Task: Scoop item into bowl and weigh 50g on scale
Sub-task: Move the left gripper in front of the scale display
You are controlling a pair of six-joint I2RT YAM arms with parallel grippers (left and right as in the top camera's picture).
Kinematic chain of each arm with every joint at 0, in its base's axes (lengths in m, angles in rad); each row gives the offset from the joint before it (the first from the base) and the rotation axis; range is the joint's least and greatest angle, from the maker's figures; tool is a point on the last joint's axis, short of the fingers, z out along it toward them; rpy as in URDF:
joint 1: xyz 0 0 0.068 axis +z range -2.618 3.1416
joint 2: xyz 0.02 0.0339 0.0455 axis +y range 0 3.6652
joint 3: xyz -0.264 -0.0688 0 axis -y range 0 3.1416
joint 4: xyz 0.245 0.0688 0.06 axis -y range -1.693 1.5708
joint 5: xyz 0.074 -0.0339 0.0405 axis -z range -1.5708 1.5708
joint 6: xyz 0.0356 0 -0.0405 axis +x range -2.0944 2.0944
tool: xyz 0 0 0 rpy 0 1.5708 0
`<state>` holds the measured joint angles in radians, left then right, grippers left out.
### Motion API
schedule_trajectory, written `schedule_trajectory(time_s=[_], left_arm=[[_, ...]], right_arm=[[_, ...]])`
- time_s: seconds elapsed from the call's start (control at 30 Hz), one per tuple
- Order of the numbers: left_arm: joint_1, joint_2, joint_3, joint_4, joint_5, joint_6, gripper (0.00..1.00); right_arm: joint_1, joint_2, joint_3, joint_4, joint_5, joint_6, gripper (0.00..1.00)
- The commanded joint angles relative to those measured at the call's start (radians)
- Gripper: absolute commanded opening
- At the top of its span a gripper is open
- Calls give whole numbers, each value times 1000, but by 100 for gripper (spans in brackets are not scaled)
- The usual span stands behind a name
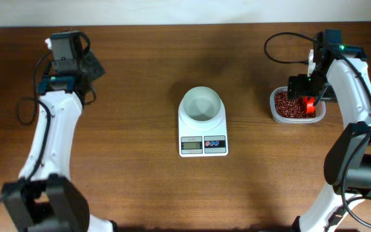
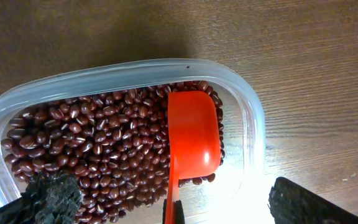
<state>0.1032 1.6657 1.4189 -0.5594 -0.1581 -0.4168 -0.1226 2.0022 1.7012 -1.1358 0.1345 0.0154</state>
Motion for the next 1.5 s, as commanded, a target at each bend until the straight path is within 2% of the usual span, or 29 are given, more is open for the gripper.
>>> schedule_trajectory(time_s=[0.0,0.13,0.2,0.3,0.37,0.43,0.53,0.63,0.73,0.8,0.83,0.87,0.9,0.93,1.0,1.07,1.13,1.17,1.23,1.33,1.47], left_arm=[[50,84,11,-10,-14,-18,0],[70,135,11,-75,-2,-17,2],[70,142,11,-168,14,-16,5],[69,142,11,-311,132,-15,4],[62,142,11,-382,237,47,0],[36,135,11,-466,355,133,0],[-24,27,11,-598,372,150,0],[-161,-82,11,-651,372,153,0],[-391,-90,11,-661,383,126,0],[-493,-90,11,-651,383,126,0],[-538,-90,11,-644,379,126,2],[-579,-90,11,-637,379,126,18],[-617,-90,11,-634,379,114,29],[-641,-90,11,-635,379,115,33],[-666,-90,11,-634,373,115,50],[-677,-90,7,-630,303,87,51],[-695,-90,-19,-620,186,-28,55],[-710,-90,-43,-594,164,-43,57],[-751,-90,-112,-500,157,-42,66],[-782,-90,-145,-443,127,-39,73],[-800,-88,-169,-434,78,-39,75]], right_arm=[[4,9,-7,0,12,0,99],[3,9,-7,0,12,0,99],[3,9,-7,0,12,0,99],[3,9,-7,0,12,0,99],[3,9,-7,0,12,0,99],[3,9,-7,0,12,0,99],[3,9,-7,0,12,0,99],[3,9,-7,0,12,0,99],[3,9,-7,0,12,0,99],[4,9,-7,0,12,0,99],[3,9,-7,0,12,0,99],[3,9,-7,0,12,0,99],[3,9,-7,0,12,0,99],[3,9,-7,0,12,0,99],[3,9,-7,0,12,0,99],[3,9,-7,0,12,0,99],[3,9,-7,0,12,0,99],[3,9,-7,0,12,0,99],[3,9,-7,0,12,0,99],[3,9,-7,0,12,0,99],[3,9,-7,0,12,0,99]])
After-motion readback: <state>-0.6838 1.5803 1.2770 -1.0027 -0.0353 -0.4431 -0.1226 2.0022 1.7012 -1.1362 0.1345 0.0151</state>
